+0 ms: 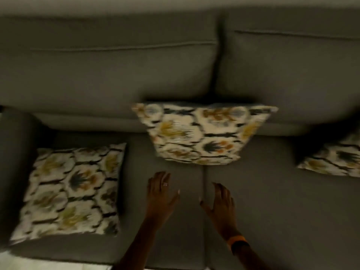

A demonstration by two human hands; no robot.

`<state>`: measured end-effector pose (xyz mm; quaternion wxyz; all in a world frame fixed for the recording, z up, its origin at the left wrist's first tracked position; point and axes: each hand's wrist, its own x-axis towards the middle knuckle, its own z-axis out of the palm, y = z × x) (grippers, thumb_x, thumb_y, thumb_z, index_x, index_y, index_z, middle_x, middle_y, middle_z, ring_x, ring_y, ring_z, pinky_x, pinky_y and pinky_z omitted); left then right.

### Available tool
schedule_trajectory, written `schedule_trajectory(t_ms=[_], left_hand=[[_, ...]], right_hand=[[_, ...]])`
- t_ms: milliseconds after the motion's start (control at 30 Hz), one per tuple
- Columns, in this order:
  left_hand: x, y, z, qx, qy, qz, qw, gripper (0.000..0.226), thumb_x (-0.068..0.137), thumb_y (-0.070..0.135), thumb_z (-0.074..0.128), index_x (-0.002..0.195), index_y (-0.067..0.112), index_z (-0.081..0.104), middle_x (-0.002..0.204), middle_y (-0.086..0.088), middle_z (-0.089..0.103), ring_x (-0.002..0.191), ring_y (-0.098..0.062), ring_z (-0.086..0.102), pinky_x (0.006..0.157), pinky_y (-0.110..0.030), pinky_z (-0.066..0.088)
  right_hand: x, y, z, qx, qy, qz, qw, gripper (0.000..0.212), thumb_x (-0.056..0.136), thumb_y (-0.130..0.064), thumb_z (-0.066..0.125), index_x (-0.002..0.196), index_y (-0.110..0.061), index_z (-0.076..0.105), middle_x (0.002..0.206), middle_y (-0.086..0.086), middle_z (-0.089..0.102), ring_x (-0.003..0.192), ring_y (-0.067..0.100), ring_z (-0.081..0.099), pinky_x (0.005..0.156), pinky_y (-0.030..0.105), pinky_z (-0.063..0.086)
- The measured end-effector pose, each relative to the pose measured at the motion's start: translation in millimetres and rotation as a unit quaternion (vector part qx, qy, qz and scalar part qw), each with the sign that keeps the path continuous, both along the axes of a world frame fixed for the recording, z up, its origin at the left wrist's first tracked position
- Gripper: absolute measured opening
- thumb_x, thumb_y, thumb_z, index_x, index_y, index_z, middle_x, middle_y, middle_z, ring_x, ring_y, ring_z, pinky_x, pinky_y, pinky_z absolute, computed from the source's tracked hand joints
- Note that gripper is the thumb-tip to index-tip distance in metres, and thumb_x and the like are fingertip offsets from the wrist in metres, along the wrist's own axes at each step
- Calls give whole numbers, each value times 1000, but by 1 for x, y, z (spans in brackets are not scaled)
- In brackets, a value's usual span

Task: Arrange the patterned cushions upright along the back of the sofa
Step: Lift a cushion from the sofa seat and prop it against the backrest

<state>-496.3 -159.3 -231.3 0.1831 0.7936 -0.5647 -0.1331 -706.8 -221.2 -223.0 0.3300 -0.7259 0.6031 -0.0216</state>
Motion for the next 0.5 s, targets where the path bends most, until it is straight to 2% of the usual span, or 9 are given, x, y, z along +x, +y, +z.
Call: schedule_trajectory(t_ms=[100, 167, 233, 300, 333, 400, 433, 467, 500], left_hand=[[145, 65, -10, -25, -21, 87, 996, 65, 102, 58, 37, 142, 8, 46, 147, -21, 48, 136, -37, 42, 108, -57, 47], [227, 97, -19, -35, -26, 141, 989, 62, 98, 50, 47, 142, 6, 44, 146, -25, 46, 134, -44, 44, 107, -63, 46], [304, 123, -21, 13, 7, 237, 971, 74, 91, 54, 50, 147, 7, 40, 151, -27, 41, 137, -48, 43, 109, -68, 42], [363, 141, -23, 93, 65, 361, 925, 98, 83, 71, 45, 158, 12, 26, 163, -24, 28, 148, -47, 31, 118, -67, 30], [388, 150, -27, 125, 116, 421, 891, 108, 77, 81, 43, 160, 16, 19, 165, -21, 25, 149, -46, 29, 120, -66, 27], [427, 156, -24, 144, 275, 512, 801, 114, 73, 92, 46, 160, 24, 18, 162, -18, 34, 142, -45, 41, 116, -65, 35], [439, 153, -16, 152, 338, 522, 768, 107, 78, 89, 49, 159, 23, 23, 159, -18, 39, 138, -44, 46, 114, -63, 39], [445, 146, -7, 159, 357, 509, 767, 99, 84, 83, 52, 158, 21, 28, 157, -18, 42, 137, -43, 47, 115, -60, 39], [450, 136, 4, 158, 344, 487, 787, 95, 87, 78, 54, 157, 18, 30, 157, -18, 43, 139, -42, 45, 119, -58, 34]], right_hand=[[136, 42, -3, 26, -40, 6, 999, 86, 84, -69, 47, 151, -16, 49, 148, 12, 53, 137, 34, 53, 109, 49, 47], [213, 62, -11, 48, -77, -12, 996, 87, 84, -70, 48, 155, -19, 43, 154, 9, 46, 140, 31, 48, 113, 50, 45], [290, 82, -24, 97, -116, -20, 988, 96, 84, -76, 48, 161, -21, 32, 163, 6, 36, 145, 29, 43, 116, 51, 43], [350, 98, -38, 137, -159, -49, 976, 115, 76, -91, 42, 165, -22, 22, 169, 5, 29, 150, 30, 38, 121, 53, 38], [378, 104, -39, 149, -182, -72, 969, 119, 75, -94, 42, 166, -21, 21, 170, 4, 30, 152, 29, 36, 124, 51, 33], [419, 109, -41, 162, -230, -145, 948, 96, 90, -72, 57, 163, -15, 30, 165, 3, 39, 151, 23, 38, 125, 37, 27], [429, 110, -42, 162, -242, -187, 938, 81, 97, -57, 59, 161, -14, 35, 161, 1, 43, 148, 19, 40, 122, 28, 26], [434, 111, -42, 147, -256, -225, 928, 74, 99, -55, 57, 159, -16, 39, 158, -1, 46, 146, 17, 41, 122, 26, 24], [436, 112, -43, 144, -256, -267, 918, 75, 97, -64, 54, 158, -22, 42, 158, -3, 47, 146, 17, 41, 126, 33, 25]])
